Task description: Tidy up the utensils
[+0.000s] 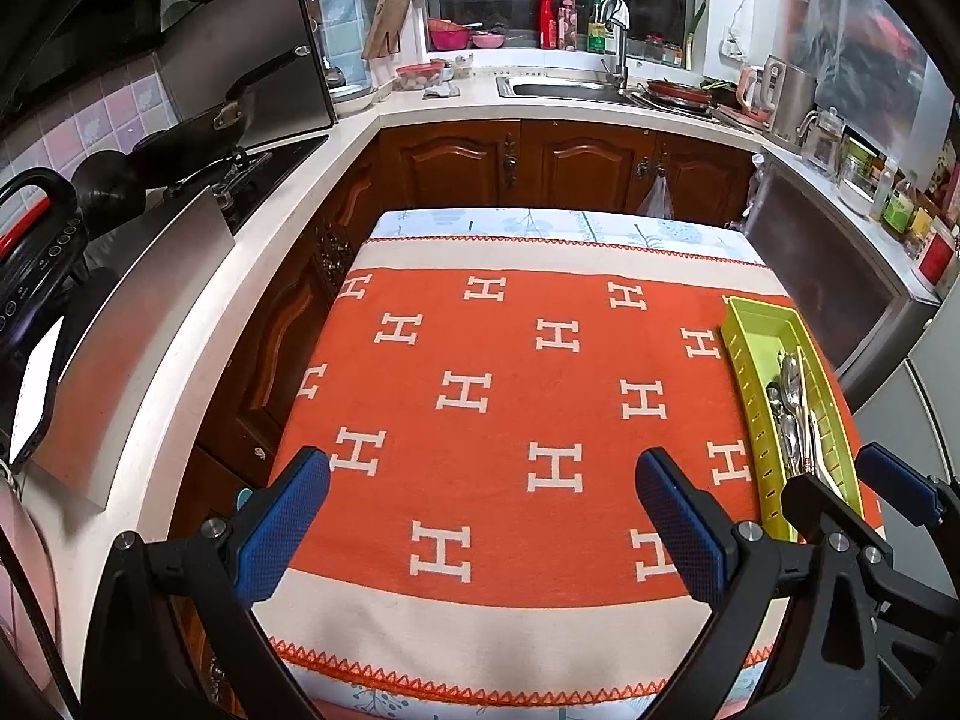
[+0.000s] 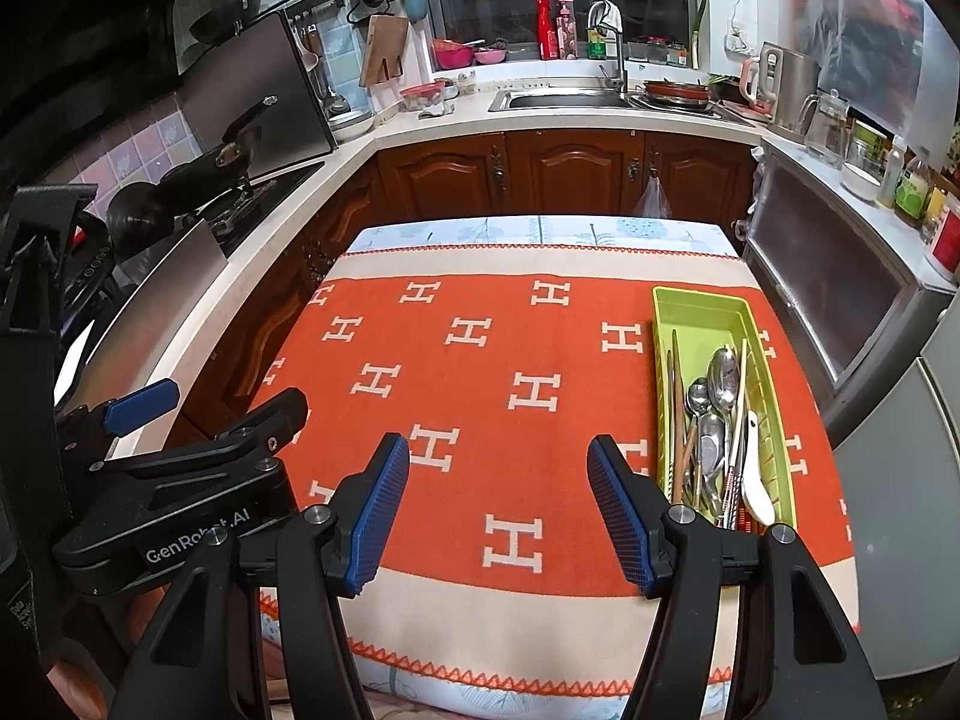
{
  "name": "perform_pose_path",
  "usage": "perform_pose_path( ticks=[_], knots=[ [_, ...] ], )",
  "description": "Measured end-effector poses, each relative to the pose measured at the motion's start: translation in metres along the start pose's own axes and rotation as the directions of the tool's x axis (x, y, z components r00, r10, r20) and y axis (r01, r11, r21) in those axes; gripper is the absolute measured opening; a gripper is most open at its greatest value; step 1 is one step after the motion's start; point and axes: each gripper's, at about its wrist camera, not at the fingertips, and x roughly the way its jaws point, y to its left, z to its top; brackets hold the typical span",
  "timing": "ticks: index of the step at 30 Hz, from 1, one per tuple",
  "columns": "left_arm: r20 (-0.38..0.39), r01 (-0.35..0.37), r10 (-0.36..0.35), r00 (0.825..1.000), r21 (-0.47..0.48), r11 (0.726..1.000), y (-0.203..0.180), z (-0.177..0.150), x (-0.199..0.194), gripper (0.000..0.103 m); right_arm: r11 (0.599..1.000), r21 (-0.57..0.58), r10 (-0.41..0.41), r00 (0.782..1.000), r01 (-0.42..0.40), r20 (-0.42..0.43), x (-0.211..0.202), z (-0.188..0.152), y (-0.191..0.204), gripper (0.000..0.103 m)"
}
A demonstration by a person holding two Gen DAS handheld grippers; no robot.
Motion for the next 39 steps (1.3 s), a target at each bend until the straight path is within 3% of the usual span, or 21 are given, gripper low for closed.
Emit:
perform_pose_path(
  ticks=[39],
  knots=[
    [-0.024, 0.025, -0.026, 0.999, -0.028, 0.999, 0.004, -0.005, 0.012, 0.100, 1.000, -0.005, 0.007, 1.000, -0.007, -0.001, 0.012, -0.001, 0.007, 0.064]
  ],
)
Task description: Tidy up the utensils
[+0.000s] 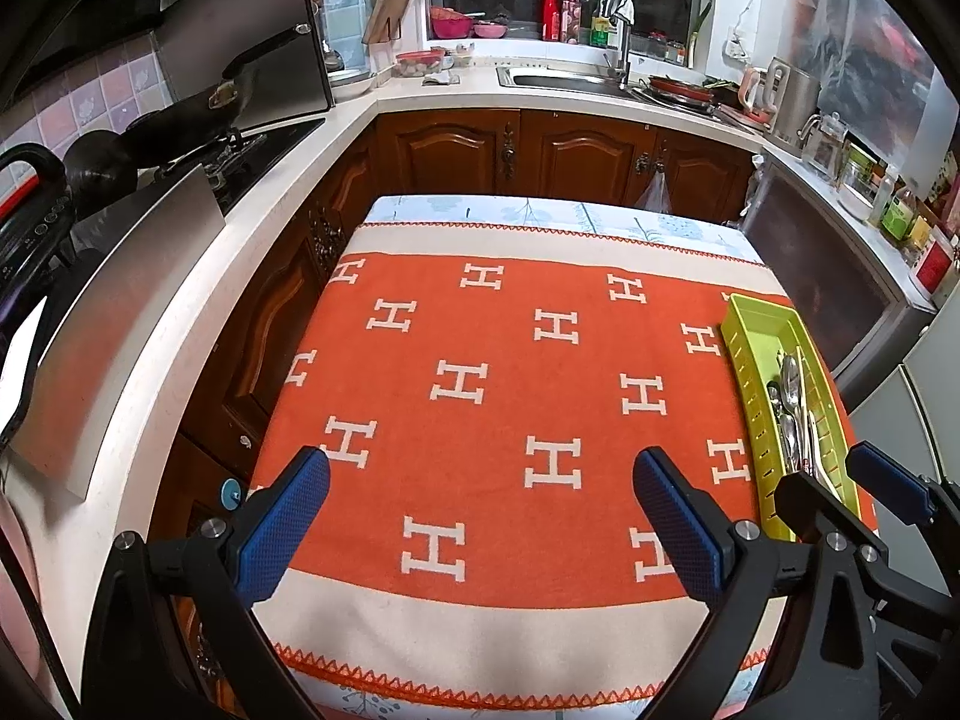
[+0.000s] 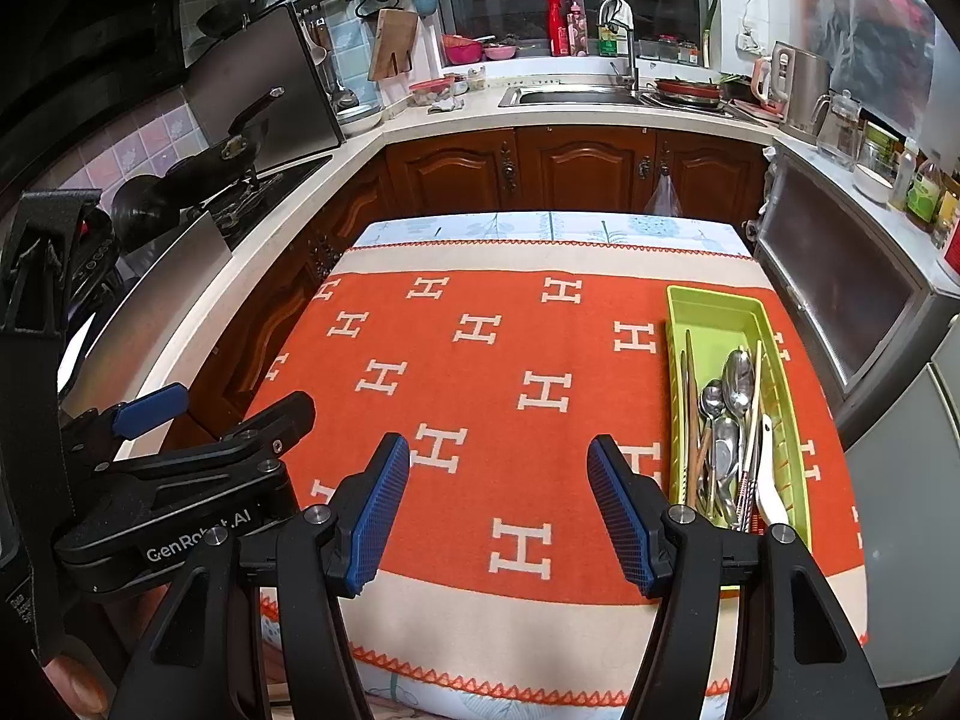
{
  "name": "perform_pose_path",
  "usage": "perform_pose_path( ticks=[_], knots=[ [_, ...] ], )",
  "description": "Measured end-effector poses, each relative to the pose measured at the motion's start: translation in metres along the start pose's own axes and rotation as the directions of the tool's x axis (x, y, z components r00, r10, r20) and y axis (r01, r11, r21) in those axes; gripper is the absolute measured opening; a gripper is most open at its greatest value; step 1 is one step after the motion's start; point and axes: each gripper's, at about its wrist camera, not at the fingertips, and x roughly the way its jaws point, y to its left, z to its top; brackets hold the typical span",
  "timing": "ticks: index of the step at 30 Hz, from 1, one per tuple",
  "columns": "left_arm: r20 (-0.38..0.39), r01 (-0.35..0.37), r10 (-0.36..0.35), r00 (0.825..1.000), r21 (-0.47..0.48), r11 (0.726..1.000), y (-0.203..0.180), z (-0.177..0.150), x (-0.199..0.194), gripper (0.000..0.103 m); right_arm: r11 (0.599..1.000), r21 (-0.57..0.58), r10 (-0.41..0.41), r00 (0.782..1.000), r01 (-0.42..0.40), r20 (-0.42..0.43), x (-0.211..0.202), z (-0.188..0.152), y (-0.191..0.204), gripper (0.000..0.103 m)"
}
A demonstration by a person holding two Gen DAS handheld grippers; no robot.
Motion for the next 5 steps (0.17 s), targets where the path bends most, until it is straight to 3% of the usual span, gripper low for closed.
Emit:
perform_pose_path(
  ticks=[5],
  knots=[
    [-0.008, 0.000, -0.001, 1.000, -0.005, 1.000, 0.0009, -0.0010, 0.0019, 0.100, 1.000, -0.007, 0.001, 1.000, -0.001, -0.009, 0.0083, -0.0027, 0.0032, 0.064]
  ],
)
